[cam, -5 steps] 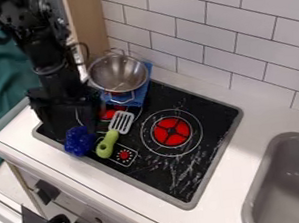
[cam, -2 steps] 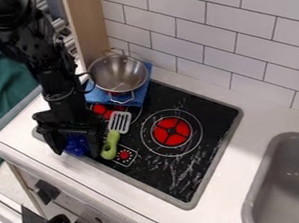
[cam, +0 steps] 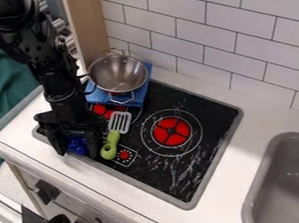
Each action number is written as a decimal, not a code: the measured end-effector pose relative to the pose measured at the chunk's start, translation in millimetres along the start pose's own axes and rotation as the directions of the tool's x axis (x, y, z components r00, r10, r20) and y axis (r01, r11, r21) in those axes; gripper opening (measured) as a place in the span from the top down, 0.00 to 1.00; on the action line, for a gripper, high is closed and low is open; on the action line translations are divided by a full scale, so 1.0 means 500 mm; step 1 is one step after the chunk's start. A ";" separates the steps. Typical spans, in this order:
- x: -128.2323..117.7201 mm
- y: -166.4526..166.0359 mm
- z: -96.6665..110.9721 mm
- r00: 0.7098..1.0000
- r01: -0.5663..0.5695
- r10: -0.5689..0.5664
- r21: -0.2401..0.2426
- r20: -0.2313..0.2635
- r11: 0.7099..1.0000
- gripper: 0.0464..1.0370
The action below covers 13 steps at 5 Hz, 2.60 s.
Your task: Put the blue object inside the silver pot
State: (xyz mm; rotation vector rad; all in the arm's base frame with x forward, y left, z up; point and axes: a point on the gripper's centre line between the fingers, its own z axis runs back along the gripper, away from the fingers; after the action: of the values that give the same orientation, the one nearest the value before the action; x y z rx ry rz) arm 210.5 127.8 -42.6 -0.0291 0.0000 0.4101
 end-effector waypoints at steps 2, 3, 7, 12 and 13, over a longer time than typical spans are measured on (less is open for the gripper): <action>0.019 -0.012 0.053 0.997 0.006 -0.007 0.016 0.072 1.000 0.26; 0.056 -0.030 0.097 0.991 0.043 -0.045 0.015 0.129 0.999 0.26; 0.231 -0.072 0.116 0.972 0.151 -0.144 -0.024 0.187 0.988 0.26; 0.194 -0.058 0.118 0.982 0.134 -0.131 -0.014 0.138 0.991 0.03; 0.167 -0.079 0.129 0.979 0.142 -0.138 -0.020 0.147 0.990 0.03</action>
State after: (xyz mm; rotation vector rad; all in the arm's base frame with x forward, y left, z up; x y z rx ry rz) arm 302.4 126.5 22.7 -0.0293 -0.1515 0.2704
